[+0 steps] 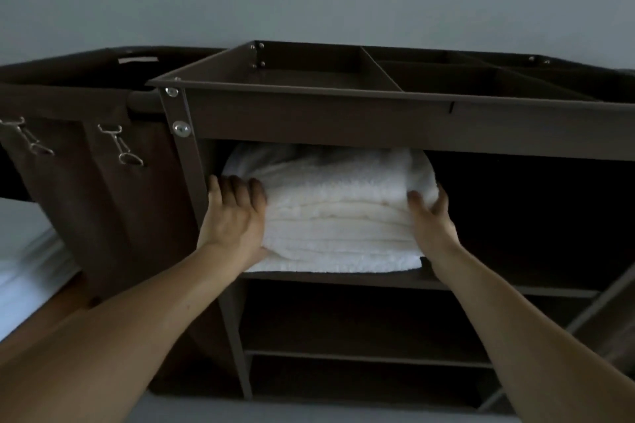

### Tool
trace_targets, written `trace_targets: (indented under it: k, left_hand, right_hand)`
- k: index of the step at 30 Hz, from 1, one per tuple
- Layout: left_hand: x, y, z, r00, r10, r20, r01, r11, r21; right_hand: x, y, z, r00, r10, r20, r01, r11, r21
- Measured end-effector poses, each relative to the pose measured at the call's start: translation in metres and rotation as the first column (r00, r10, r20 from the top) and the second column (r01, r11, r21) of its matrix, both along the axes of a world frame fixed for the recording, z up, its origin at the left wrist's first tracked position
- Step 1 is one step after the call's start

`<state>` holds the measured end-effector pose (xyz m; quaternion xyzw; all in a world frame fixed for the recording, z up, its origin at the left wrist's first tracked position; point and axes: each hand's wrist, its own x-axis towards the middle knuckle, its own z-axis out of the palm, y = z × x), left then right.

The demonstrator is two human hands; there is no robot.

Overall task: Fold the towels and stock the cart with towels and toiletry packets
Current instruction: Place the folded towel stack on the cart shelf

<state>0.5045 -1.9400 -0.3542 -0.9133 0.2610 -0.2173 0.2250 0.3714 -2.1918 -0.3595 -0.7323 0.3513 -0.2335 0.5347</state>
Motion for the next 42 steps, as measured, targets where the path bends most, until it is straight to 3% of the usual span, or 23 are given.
trace_targets:
  k: [3,6,9,14,18,23,26,34,38,42]
  left_hand:
    - [-0.020,0.011,0.009,0.996,-0.080,-0.027,0.081,0.997,0.016]
    - [-0.040,0.045,0.017,0.960,-0.265,-0.089,0.266,0.964,-0.003]
    - [-0.051,0.104,0.027,0.928,-0.327,-0.179,0.335,0.942,0.021]
    - [-0.049,0.226,0.056,0.940,-0.137,-0.313,0.126,0.991,-0.054]
    - [-0.047,0.319,0.081,0.918,-0.006,-0.396,-0.058,0.987,-0.147]
    - [-0.040,0.432,0.098,0.837,0.163,-0.522,-0.372,0.869,-0.326]
    - [-0.028,0.490,0.095,0.776,0.227,-0.588,-0.506,0.780,-0.367]
    - [0.072,0.575,0.082,0.652,0.311,-0.691,-0.652,0.696,-0.302]
    - [0.152,0.592,0.077,0.521,0.316,-0.793,-0.749,0.615,-0.247]
    - [0.227,0.607,0.060,0.417,0.279,-0.865,-0.803,0.559,-0.207]
  right_hand:
    - [-0.013,0.005,0.025,0.995,-0.031,-0.093,0.035,0.998,0.047]
    - [-0.026,0.036,0.046,0.979,-0.078,-0.191,0.042,0.982,-0.186]
    - [-0.029,0.087,0.066,0.960,0.021,-0.279,-0.112,0.943,-0.315]
    - [-0.007,0.197,0.100,0.853,0.307,-0.421,-0.452,0.838,-0.305]
    - [0.024,0.299,0.117,0.703,0.406,-0.584,-0.668,0.658,-0.347]
    - [0.062,0.424,0.122,0.498,0.525,-0.690,-0.864,0.374,-0.338]
    - [0.090,0.482,0.120,0.437,0.598,-0.672,-0.899,0.305,-0.313]
    - [0.220,0.563,0.086,0.361,0.655,-0.664,-0.933,0.256,-0.255]
    - [0.301,0.588,0.058,0.319,0.699,-0.640,-0.941,0.311,-0.130]
    - [0.358,0.598,0.029,0.346,0.693,-0.632,-0.895,0.447,0.000]
